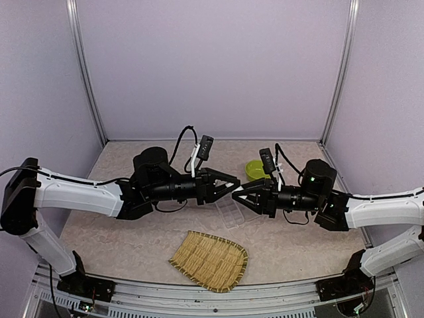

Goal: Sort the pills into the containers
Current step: Unscrew the lid of the pill bottle from the pill bottle, then pick up the lid of the pill bottle from the pill bottle, then place the lid of the pill bottle at the center of the board.

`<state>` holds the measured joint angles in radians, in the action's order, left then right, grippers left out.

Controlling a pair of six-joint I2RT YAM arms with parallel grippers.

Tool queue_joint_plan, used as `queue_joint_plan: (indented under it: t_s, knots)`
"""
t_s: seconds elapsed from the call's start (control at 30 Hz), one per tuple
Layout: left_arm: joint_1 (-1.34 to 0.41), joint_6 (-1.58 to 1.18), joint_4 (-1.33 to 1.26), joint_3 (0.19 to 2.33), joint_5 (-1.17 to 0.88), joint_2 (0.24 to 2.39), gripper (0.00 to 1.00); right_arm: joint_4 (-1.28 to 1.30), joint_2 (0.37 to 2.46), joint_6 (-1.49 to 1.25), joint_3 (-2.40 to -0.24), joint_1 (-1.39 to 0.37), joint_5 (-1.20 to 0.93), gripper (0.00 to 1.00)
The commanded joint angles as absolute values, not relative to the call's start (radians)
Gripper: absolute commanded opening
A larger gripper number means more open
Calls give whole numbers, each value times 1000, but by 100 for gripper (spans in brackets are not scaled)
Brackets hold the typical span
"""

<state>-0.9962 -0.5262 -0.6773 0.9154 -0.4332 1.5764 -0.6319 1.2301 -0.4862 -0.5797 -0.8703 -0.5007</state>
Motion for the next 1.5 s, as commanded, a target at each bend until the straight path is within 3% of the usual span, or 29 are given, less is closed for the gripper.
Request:
queue_joint_plan:
  t_s: [0.0,0.53,0.93,1.47]
  knots:
    - [-1003,-527,-709,906,-444,1535,30,-592,1214,-468,-566,-861,-465,21]
    - [-1022,-665,-605,921,-270,1496,30,-572,1191,-357,-546,-861,-383,21]
    - [-972,-540,-440,844,-31,1464,31,-505,1076,-330,-509,-861,-332,21]
    - [-866,-432,-405,711,224,1543,31,-447,1009,-318,-502,-861,-305,22]
